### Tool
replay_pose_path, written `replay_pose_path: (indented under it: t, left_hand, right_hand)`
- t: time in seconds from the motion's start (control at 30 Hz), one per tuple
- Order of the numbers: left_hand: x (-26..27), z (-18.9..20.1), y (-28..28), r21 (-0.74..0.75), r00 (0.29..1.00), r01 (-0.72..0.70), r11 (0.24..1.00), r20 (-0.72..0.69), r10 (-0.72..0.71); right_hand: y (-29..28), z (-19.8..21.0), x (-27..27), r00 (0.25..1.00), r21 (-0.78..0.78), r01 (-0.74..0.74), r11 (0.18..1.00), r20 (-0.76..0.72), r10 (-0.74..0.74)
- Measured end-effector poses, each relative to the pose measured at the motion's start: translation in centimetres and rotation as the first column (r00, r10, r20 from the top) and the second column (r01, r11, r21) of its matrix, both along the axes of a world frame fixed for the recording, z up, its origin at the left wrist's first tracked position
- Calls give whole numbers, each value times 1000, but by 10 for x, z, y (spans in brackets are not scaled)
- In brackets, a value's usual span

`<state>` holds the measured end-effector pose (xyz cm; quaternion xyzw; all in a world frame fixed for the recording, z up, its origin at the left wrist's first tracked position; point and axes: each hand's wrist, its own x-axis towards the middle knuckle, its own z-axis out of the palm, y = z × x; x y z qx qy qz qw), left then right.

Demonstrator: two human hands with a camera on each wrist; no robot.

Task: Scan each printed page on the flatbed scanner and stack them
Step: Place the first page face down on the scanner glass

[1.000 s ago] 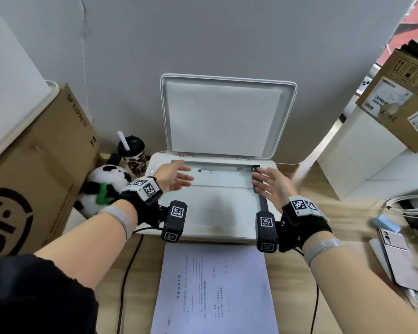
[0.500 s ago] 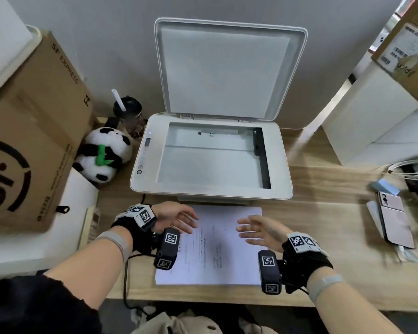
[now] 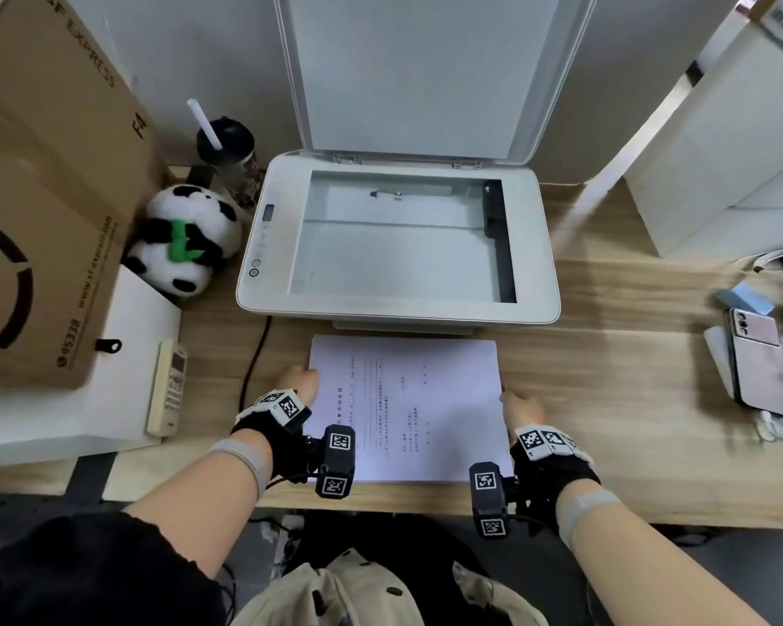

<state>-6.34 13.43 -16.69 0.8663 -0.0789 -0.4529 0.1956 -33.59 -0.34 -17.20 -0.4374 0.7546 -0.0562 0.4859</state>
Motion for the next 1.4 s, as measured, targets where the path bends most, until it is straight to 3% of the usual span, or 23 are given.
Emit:
replay_pose_path:
  t: [0.17, 0.4, 0.6, 0.83, 1.0, 1.17, 1.4]
  left_hand:
    - [-1, -14, 0, 88, 993, 117, 989, -34, -114]
    - [0, -15, -4, 76, 994, 95, 993, -68, -90]
    - [2, -14, 1, 19, 1000, -9, 1000, -1, 9]
    - [-7, -1, 10, -73, 999, -48, 996, -8, 48]
    - [-8, -1, 13, -83, 997, -67, 994, -41, 63]
    - [-7, 0, 13, -151, 991, -112, 982, -92, 98]
    - [6, 8, 12, -218, 970, -127, 968, -233, 74]
  right_hand:
    - [5, 8, 11, 992, -2, -121, 993, -24, 121]
    - [11, 10, 17, 991, -42, -127, 991, -43, 125]
    - [10, 8, 16, 996, -69, -83, 994, -46, 79]
    - [9, 13, 15, 1000, -206, -9, 978, -16, 6]
    - [7, 10, 9, 997, -274, -71, 959, -20, 68]
    - [0, 2, 5, 987, -106, -156, 982, 28, 160]
    - [-4, 14, -2, 991, -199, 84, 976, 119, -61]
